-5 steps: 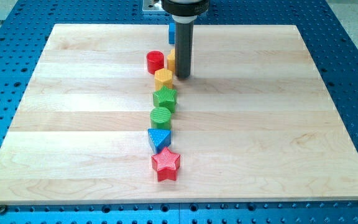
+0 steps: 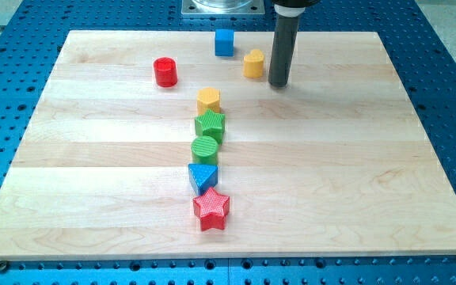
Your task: Push the heart towards the top right side of the board
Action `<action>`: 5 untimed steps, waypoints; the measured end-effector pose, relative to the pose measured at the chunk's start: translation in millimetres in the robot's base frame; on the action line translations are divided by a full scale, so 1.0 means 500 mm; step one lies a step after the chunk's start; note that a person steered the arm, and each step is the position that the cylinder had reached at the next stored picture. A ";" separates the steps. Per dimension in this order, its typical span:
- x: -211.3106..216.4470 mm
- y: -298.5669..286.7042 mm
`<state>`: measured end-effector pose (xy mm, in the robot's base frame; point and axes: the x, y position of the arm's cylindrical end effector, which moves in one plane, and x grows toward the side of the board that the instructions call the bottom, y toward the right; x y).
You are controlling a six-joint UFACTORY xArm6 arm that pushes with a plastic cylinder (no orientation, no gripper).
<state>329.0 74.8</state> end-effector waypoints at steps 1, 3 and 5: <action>-0.024 -0.124; -0.052 0.112; -0.081 0.052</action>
<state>288.4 100.7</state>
